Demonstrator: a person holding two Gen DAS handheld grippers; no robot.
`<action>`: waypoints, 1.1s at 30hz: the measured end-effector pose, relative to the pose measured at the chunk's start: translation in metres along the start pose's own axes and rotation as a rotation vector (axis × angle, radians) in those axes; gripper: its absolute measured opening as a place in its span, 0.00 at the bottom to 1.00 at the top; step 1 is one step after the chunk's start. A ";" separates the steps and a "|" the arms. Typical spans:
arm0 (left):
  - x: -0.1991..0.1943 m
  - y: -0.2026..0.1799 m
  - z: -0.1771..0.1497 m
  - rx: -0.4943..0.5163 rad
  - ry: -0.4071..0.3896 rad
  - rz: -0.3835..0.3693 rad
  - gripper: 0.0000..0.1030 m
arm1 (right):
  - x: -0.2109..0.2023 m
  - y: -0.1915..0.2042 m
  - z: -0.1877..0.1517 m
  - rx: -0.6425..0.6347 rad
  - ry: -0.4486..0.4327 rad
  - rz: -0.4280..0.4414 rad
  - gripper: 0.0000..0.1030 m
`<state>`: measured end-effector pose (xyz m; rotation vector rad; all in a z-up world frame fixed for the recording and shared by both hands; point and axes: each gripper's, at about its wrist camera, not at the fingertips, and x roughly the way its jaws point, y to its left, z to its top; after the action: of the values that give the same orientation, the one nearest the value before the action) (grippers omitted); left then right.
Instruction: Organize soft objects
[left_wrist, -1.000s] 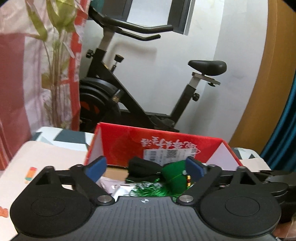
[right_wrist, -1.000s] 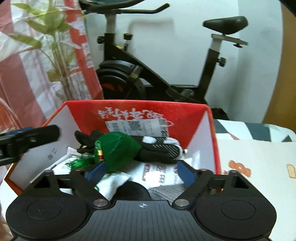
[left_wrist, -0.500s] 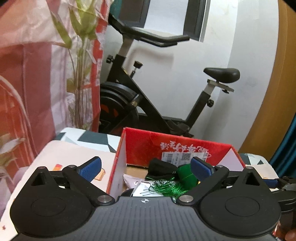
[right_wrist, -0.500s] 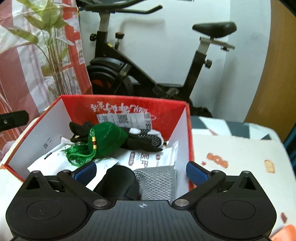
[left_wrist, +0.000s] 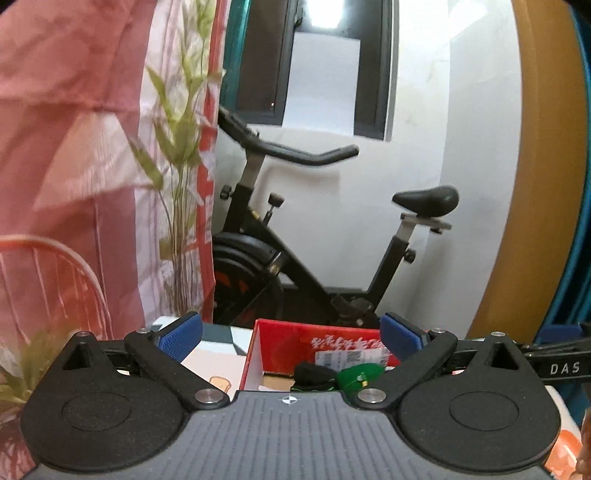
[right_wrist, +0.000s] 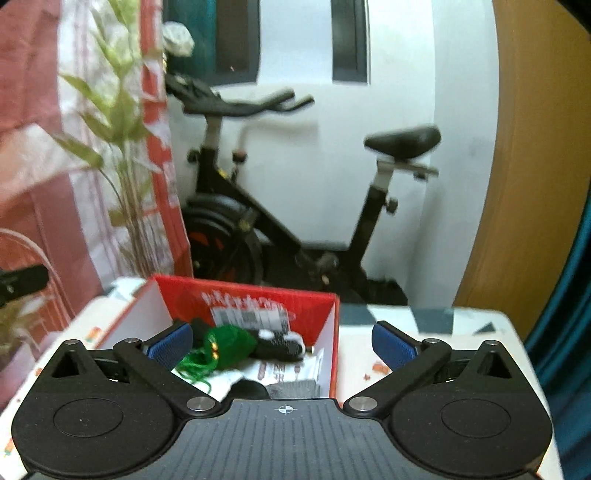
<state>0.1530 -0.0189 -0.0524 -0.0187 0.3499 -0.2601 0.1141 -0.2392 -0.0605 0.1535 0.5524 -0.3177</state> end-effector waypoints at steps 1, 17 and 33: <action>-0.009 -0.002 0.004 0.002 -0.013 0.003 1.00 | -0.011 0.000 0.003 -0.009 -0.019 0.001 1.00; -0.108 -0.030 0.030 0.128 -0.138 0.087 1.00 | -0.161 0.000 0.016 0.011 -0.278 -0.073 1.00; -0.132 -0.032 0.025 0.090 -0.161 0.051 1.00 | -0.189 0.017 0.003 -0.013 -0.286 -0.074 1.00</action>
<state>0.0341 -0.0167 0.0180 0.0573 0.1783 -0.2215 -0.0307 -0.1756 0.0446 0.0733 0.2776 -0.4000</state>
